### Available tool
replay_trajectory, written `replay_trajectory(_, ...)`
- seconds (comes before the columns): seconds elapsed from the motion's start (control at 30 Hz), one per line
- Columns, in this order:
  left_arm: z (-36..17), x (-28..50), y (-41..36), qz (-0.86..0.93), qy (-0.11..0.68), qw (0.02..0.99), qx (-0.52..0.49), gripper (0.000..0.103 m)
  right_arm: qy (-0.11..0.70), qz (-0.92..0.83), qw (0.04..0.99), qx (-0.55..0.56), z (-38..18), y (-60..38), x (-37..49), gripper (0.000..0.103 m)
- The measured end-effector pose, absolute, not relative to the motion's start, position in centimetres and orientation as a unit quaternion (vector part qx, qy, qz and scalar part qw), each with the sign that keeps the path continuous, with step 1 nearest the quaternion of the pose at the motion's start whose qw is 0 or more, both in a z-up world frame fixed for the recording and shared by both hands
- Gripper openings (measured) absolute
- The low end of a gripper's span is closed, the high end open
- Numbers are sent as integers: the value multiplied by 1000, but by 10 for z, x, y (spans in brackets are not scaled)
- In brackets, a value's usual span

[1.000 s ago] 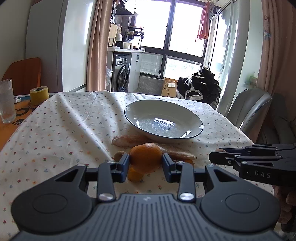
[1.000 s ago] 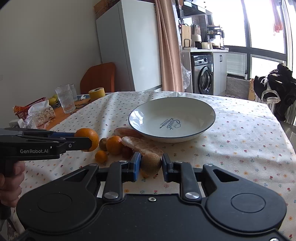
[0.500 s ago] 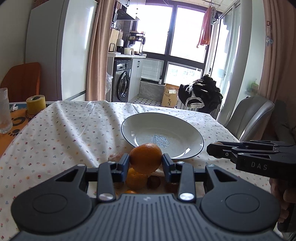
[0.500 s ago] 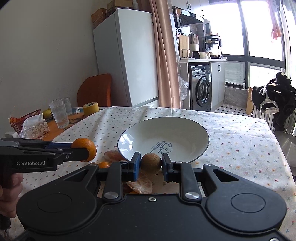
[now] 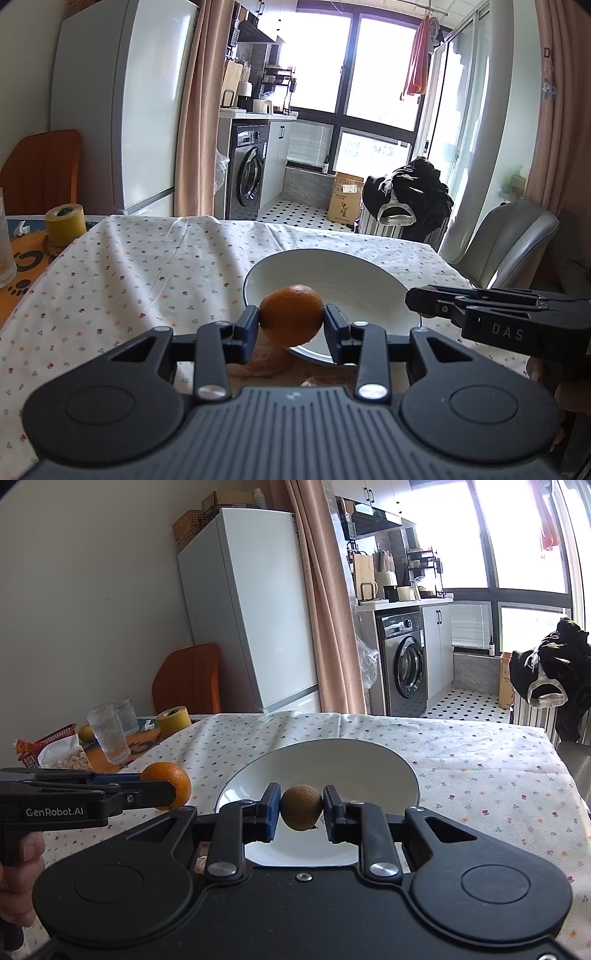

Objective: Organize fruits
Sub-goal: 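Carry the kiwi and orange over the white bowl and open both tools, then move the right tool to a small tangerine while the left tool approaches another tangerine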

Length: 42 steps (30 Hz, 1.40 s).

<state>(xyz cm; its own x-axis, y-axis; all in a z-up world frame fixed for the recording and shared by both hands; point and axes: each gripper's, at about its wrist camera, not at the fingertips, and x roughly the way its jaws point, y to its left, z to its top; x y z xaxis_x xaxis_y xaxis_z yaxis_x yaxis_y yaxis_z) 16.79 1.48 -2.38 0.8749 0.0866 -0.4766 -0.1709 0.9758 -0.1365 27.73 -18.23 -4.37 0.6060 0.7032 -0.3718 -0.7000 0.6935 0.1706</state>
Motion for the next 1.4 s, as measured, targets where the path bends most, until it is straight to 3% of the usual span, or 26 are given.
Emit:
replay_trajectory(1.03, -59, 228, -14, 68, 299, 950, -62, 36, 247, 398, 883, 12, -77, -174, 307, 23)
replay_trajectory(1.2, -57, 213, -15, 67, 306, 948, -61, 40, 246, 396, 885, 18, -79, -174, 308, 30)
replay_trajectory(1.4, -53, 190, -11, 87, 301, 948, -56, 62, 251, 377, 891, 19, -83, -176, 314, 36)
